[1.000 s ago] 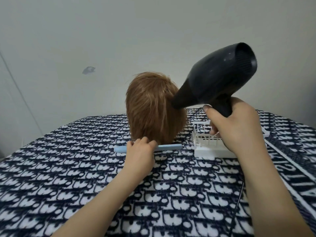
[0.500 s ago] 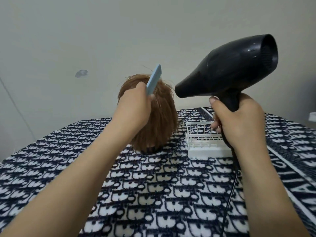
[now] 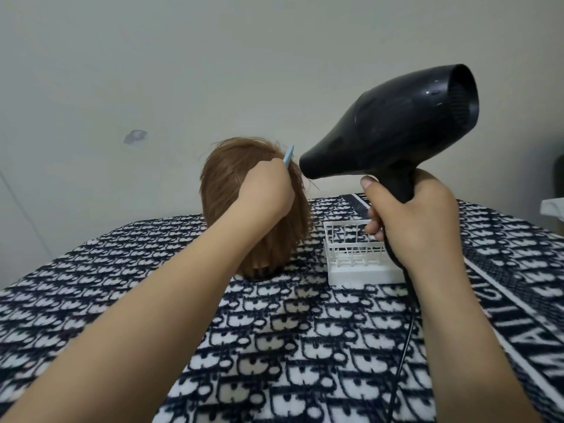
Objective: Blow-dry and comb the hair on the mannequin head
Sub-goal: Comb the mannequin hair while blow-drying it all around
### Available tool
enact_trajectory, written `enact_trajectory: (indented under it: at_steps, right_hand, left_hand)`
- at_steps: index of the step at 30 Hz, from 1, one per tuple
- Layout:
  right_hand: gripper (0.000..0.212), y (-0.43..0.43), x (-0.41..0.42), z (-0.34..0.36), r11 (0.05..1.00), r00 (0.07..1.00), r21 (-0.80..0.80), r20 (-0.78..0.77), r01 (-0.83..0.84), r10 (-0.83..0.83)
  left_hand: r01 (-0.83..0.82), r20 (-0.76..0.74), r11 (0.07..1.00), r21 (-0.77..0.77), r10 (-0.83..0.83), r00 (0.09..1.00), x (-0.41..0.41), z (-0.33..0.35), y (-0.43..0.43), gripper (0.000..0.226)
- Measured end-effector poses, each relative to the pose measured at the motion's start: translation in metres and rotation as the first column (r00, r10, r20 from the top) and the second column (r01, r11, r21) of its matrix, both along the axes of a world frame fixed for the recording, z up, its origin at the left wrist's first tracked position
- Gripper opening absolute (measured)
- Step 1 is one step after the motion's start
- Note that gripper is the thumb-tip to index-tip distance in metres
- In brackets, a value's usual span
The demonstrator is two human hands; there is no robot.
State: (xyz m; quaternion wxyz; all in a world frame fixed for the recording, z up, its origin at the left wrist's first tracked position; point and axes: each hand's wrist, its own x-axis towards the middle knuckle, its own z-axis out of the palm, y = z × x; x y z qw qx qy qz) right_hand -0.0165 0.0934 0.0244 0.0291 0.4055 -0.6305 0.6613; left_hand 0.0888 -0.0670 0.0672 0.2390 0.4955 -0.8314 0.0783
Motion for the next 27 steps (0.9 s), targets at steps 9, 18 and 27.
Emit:
enact_trajectory:
  at_steps: [9,18,27]
  right_hand:
    - [0.02,0.0,0.0,0.001,1.0,1.0,0.011,0.004,0.003,-0.003]
    - [0.02,-0.003,-0.003,-0.003,0.992,0.999,0.121,-0.029,-0.036,0.039]
    - [0.024,-0.007,-0.005,-0.007,0.955,0.992,0.298,-0.12,-0.004,0.041]
  left_hand:
    - [0.05,0.184,0.999,0.007,-0.05,0.982,-0.001,-0.068,0.002,0.018]
    - [0.107,0.458,0.994,0.018,-0.104,0.883,0.018,-0.115,-0.003,0.034]
    - [0.059,0.522,0.986,0.154,-0.132,0.843,0.031,-0.151,0.003,0.06]
